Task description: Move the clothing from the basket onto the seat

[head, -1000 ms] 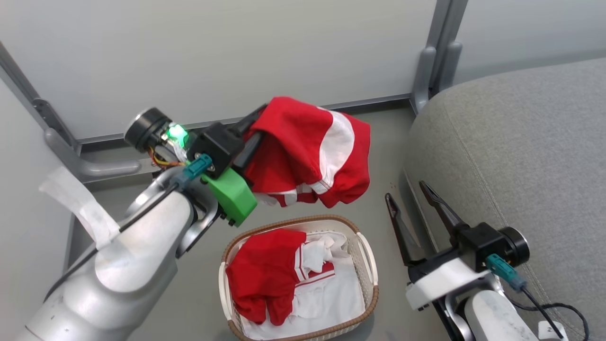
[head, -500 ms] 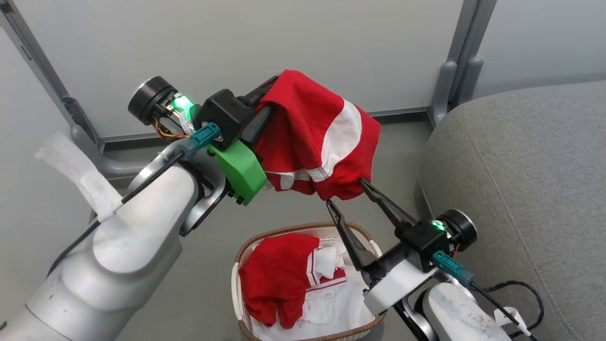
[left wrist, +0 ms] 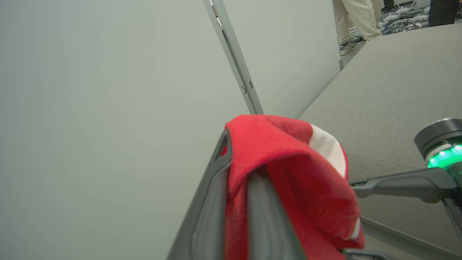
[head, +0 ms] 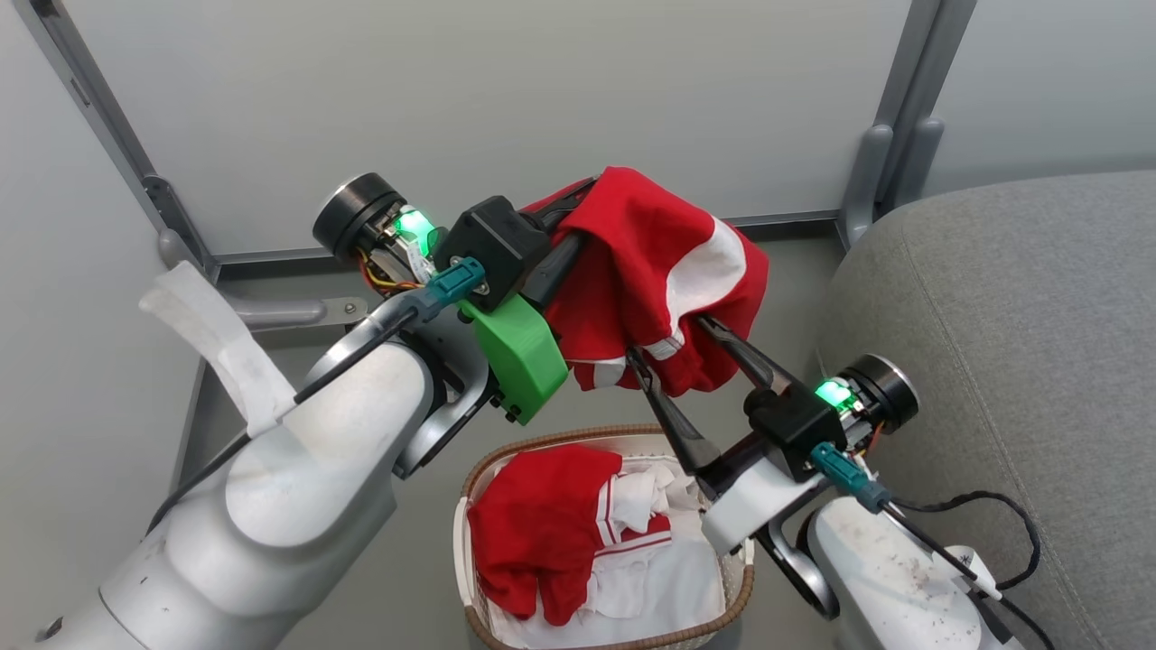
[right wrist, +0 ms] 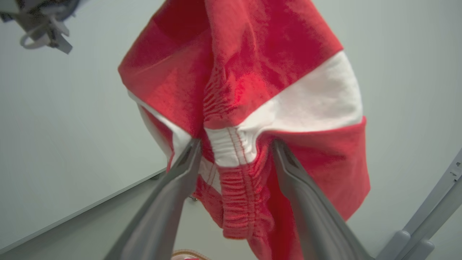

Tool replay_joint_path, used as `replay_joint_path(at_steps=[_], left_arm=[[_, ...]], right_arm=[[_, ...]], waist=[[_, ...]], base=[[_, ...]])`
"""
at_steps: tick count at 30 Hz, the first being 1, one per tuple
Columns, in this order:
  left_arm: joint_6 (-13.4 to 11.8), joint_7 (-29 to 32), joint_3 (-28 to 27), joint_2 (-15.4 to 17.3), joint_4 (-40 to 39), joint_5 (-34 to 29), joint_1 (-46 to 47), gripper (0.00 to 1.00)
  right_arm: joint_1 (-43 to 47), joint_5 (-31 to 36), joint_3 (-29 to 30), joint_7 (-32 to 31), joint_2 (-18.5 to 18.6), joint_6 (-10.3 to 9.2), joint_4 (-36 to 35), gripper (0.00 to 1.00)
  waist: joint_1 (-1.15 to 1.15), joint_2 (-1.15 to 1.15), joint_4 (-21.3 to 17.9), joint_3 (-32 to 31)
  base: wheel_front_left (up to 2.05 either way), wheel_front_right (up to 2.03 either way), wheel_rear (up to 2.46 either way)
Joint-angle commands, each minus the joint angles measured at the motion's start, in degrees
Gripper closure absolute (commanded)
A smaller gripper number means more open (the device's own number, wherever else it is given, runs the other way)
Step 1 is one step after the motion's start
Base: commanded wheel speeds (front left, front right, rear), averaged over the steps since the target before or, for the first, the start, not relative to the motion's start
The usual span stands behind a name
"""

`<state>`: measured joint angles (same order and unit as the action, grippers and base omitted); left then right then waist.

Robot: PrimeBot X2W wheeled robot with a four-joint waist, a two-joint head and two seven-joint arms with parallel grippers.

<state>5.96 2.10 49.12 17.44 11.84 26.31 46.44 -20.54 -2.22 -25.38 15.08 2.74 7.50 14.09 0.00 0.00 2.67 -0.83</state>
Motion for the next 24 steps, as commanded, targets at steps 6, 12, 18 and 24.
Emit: replay_joint_path(at_steps=[6,12,18,24], left_arm=[[-0.6,0.5,0.2,0.1,-1.3,0.9,-1.2,1.0],[-1.2,-0.2,-0.4,1.2,-1.4,1.9,-2.5,1.0],[-2.9,-2.3,-1.8,2.7,-0.8,3.7,-6.3,0.65],[-5.3,-7.1,-3.0,2.7,0.6,5.3,-12.5,0.0]], right_arm=[[-3.1,2.8,4.3,0.1,0.2,-0.02,2.7,0.0],[-5.7,1.1,4.8,0.1,0.2,-0.03,5.0,1.0],[-6.6,0.3,6.0,0.1,0.3,-0.03,4.4,1.0],[-7.4,1.3,8.3,0.1,0.3,-0.03,3.8,1.0]], waist=[[0.0,0.0,0.8,0.3],[0.0,0.0,0.8,0.6],[0.0,0.0,0.0,1.0],[0.0,0.0,-0.5,1.5]], base=[[0.0,0.0,0.0],[0.0,0.0,0.0],[0.0,0.0,0.0],[0.0,0.0,0.0]])
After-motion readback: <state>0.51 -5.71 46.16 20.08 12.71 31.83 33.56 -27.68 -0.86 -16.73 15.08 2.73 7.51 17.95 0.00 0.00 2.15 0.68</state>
